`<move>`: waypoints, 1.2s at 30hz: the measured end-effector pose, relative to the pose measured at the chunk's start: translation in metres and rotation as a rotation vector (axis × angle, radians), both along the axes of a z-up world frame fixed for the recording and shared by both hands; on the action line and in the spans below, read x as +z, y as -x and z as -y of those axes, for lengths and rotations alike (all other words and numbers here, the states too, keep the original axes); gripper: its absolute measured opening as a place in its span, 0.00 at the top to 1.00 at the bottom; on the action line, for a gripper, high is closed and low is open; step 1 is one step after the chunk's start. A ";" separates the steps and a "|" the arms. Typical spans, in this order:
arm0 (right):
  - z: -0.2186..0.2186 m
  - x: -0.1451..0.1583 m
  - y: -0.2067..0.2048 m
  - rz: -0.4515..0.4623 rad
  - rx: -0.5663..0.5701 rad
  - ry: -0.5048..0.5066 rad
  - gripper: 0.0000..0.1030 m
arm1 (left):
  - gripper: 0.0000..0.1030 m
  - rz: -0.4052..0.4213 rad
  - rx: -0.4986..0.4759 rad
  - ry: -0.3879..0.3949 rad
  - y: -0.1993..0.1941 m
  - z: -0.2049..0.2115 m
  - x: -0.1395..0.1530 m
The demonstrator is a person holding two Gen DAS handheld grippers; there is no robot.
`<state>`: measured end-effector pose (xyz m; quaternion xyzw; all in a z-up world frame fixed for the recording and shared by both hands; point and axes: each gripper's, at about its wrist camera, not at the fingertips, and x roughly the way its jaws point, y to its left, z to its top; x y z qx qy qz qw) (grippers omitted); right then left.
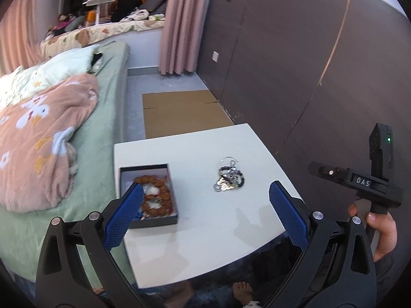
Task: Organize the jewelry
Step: 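Carry the brown bead bracelet into the black box and open the right gripper, then lower the left gripper onto the silver keyring tangle and close on it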
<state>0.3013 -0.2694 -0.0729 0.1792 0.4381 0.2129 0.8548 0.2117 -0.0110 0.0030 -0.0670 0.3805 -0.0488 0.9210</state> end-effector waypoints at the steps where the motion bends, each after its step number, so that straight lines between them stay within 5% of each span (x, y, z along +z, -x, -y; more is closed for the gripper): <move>1: 0.005 -0.003 -0.001 -0.003 -0.002 -0.009 0.28 | 0.05 0.001 -0.009 -0.014 -0.005 0.008 0.000; 8: 0.031 -0.024 -0.018 -0.025 -0.051 -0.068 0.31 | 0.06 -0.058 -0.073 -0.025 -0.056 0.049 -0.020; 19: 0.052 -0.072 -0.051 -0.110 -0.145 -0.077 0.40 | 0.34 -0.182 -0.118 -0.017 -0.134 0.060 -0.083; 26: 0.049 -0.085 -0.066 -0.136 -0.156 -0.068 0.40 | 0.37 -0.241 -0.147 0.024 -0.179 0.060 -0.125; 36: 0.030 -0.101 -0.089 -0.178 -0.174 -0.033 0.42 | 0.55 -0.329 -0.162 0.102 -0.210 0.056 -0.179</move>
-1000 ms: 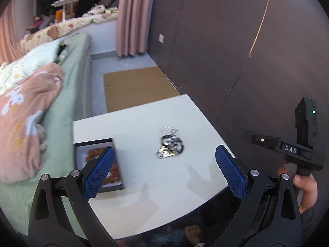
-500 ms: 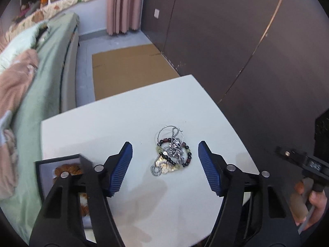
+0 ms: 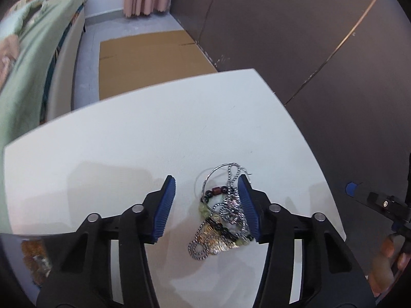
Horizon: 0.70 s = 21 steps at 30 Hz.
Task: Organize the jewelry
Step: 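Lower the left gripper onto the silver keyring tangle and close on it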
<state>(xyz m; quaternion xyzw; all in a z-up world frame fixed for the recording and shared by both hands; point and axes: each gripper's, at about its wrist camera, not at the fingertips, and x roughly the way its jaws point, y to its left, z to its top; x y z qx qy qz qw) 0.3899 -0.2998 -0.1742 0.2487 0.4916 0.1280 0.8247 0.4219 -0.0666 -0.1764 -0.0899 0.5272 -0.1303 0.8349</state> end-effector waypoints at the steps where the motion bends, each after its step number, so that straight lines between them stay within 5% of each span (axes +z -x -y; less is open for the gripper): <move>1: -0.002 -0.003 -0.002 -0.007 0.000 0.006 0.42 | 0.57 -0.010 0.000 0.010 -0.001 -0.001 -0.004; 3: -0.007 -0.007 -0.007 -0.019 0.006 0.018 0.43 | 0.78 -0.028 -0.008 0.027 -0.004 0.001 -0.013; 6: -0.015 -0.011 -0.013 -0.026 0.016 0.035 0.43 | 0.95 -0.032 -0.003 0.049 -0.004 -0.002 -0.014; 21: -0.071 -0.018 -0.020 -0.044 0.102 0.056 0.48 | 0.97 0.096 -0.027 0.201 0.034 -0.027 0.056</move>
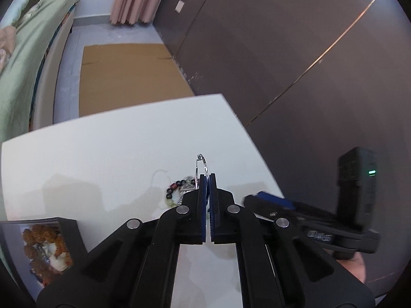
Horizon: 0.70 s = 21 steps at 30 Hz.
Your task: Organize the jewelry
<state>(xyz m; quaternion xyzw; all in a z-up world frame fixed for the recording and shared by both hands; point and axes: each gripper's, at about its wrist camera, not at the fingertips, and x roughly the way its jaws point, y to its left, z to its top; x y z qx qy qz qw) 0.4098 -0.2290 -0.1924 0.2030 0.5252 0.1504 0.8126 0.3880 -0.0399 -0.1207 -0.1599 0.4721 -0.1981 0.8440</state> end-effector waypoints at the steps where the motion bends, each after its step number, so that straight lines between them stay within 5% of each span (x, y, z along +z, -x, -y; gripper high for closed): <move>1: -0.002 0.000 0.001 0.001 0.001 0.003 0.48 | 0.97 0.007 0.001 0.005 0.001 -0.001 0.003; 10: -0.033 0.000 -0.004 0.026 0.038 0.040 0.50 | 0.97 0.059 0.044 0.035 0.015 -0.031 0.030; 21: -0.066 -0.020 -0.027 -0.024 0.058 0.093 0.64 | 0.97 0.057 0.109 0.043 0.031 -0.083 0.033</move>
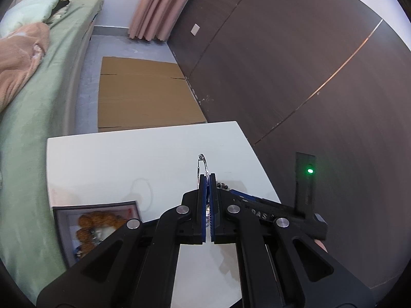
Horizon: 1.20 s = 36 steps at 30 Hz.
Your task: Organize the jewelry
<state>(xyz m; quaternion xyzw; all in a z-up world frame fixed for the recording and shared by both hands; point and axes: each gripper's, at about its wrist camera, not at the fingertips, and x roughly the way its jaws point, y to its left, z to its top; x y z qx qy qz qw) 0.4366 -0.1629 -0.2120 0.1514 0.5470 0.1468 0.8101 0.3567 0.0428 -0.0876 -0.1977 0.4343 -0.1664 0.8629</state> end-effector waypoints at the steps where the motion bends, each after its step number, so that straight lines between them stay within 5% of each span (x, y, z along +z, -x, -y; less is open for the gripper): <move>1: -0.002 -0.003 -0.001 -0.003 0.000 0.010 0.65 | 0.97 0.000 0.004 -0.001 0.002 -0.004 0.000; 7: -0.021 -0.005 0.000 0.025 0.036 0.150 0.65 | 0.97 0.010 0.029 0.006 0.013 -0.029 0.007; 11: -0.036 -0.004 0.001 0.046 0.086 0.291 0.84 | 0.97 0.012 0.029 0.008 0.021 -0.035 0.011; 16: -0.035 0.014 0.006 0.049 0.103 0.278 0.86 | 0.97 0.022 0.028 0.010 0.031 -0.041 0.018; 36: -0.048 0.173 0.078 0.380 0.156 0.233 0.86 | 0.97 0.020 0.049 0.013 0.073 -0.063 0.034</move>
